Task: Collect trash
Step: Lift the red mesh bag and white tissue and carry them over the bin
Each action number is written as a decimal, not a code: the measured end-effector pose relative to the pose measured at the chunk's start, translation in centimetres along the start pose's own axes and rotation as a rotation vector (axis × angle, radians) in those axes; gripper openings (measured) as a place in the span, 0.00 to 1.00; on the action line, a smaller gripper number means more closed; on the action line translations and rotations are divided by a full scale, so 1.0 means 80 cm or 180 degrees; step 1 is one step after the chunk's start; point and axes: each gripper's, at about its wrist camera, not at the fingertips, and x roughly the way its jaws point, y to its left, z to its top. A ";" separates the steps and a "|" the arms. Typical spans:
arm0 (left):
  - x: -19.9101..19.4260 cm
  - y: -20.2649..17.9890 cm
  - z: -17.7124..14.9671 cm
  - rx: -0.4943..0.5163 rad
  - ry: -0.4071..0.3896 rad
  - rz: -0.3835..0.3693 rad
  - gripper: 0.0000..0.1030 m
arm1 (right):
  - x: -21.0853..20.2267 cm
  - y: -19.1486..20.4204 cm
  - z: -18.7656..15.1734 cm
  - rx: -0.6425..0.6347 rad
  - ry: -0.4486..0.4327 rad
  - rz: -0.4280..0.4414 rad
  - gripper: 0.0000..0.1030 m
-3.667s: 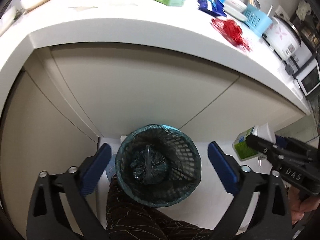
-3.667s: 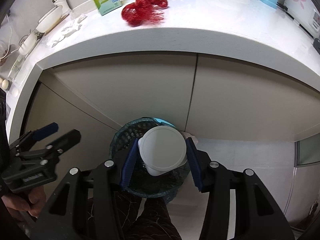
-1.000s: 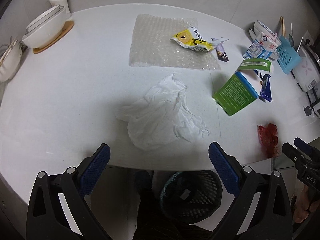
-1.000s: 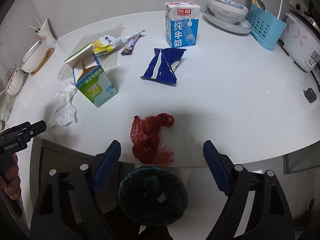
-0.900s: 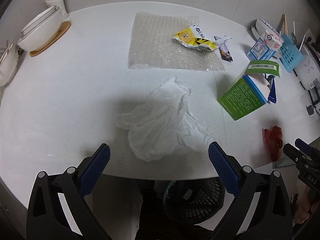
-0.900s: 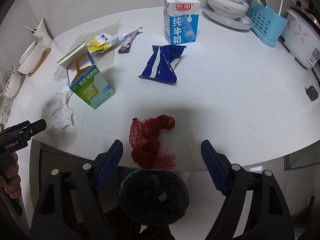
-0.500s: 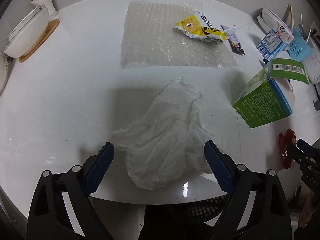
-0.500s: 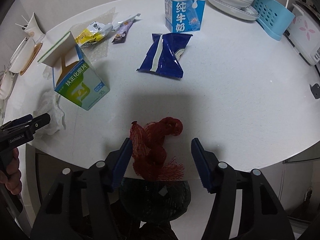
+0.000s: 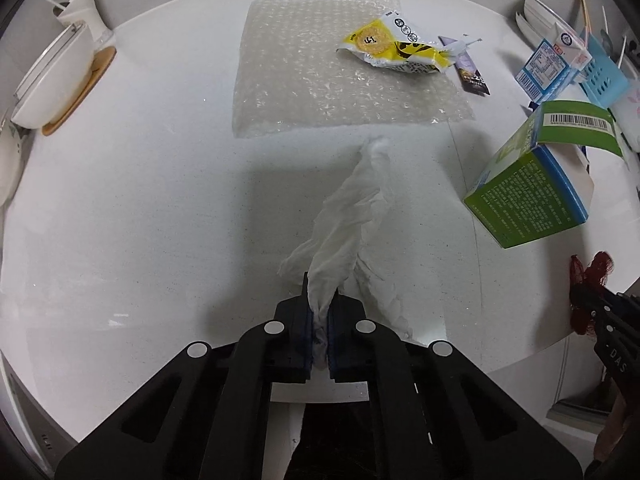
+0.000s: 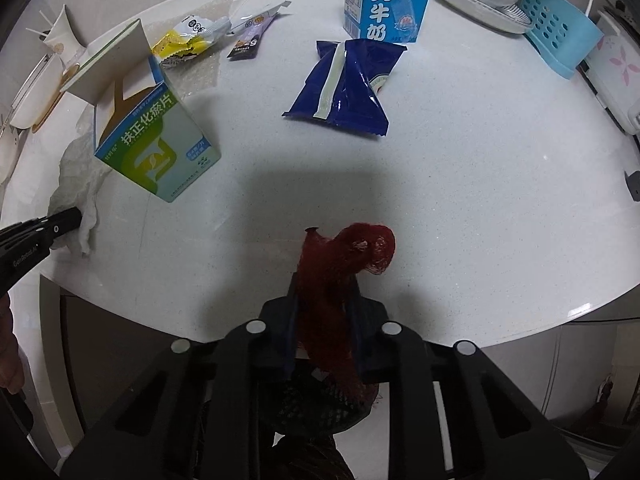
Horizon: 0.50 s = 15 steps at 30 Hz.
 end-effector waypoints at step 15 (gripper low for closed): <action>-0.047 -0.014 -0.019 -0.0127 -0.0256 -0.0145 0.04 | -0.032 -0.030 -0.004 0.0089 -0.0243 0.0142 0.15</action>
